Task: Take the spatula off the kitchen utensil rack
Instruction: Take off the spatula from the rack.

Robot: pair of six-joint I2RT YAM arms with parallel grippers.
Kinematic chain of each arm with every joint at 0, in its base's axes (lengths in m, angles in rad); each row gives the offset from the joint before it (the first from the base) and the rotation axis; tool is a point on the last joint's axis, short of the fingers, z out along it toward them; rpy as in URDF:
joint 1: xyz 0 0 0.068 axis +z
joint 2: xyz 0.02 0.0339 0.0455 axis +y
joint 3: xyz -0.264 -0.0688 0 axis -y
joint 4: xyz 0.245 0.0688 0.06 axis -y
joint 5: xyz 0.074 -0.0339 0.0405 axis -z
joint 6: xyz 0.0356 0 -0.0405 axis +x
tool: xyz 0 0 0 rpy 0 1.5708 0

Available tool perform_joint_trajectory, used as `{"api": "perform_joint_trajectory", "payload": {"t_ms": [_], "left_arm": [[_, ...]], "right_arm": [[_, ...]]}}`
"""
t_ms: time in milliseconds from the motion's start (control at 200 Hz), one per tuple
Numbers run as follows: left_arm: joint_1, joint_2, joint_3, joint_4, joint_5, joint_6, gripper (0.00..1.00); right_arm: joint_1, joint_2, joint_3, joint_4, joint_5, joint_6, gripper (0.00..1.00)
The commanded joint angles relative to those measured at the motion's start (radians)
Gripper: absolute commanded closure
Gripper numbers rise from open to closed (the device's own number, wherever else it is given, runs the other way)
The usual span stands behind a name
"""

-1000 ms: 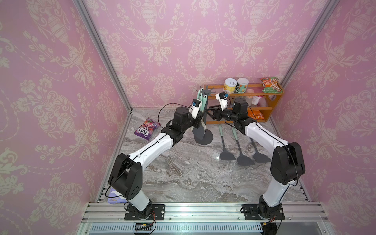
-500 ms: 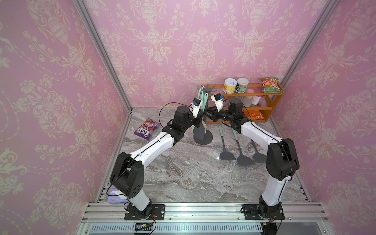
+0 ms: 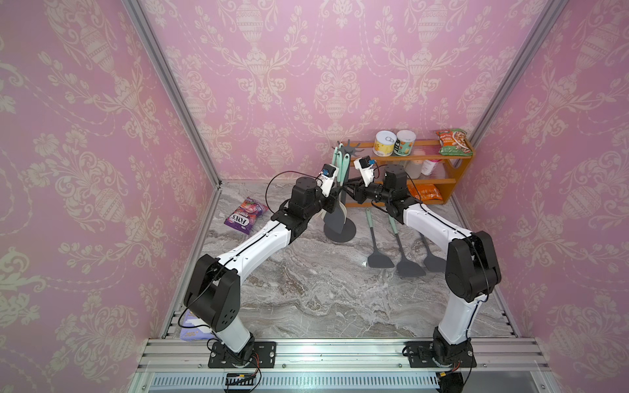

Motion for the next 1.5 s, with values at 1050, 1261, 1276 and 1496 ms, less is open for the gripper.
{"api": "perform_joint_trajectory", "payload": {"t_ms": [1050,1261,1276,1496], "left_arm": [[0.047,-0.110,-0.077,0.118,0.046,0.040,1.00],[0.046,-0.176,-0.102,0.122,0.039,0.051,1.00],[0.046,-0.178,-0.102,0.122,0.041,0.051,1.00],[0.046,-0.205,-0.096,0.114,0.047,0.041,1.00]], "right_arm": [[0.026,-0.037,-0.050,-0.052,-0.026,-0.012,1.00],[0.020,-0.038,-0.050,-0.063,-0.018,-0.016,1.00],[0.020,-0.040,-0.050,-0.065,-0.018,-0.016,1.00],[0.023,-0.048,-0.052,-0.080,0.013,-0.023,1.00]]}}
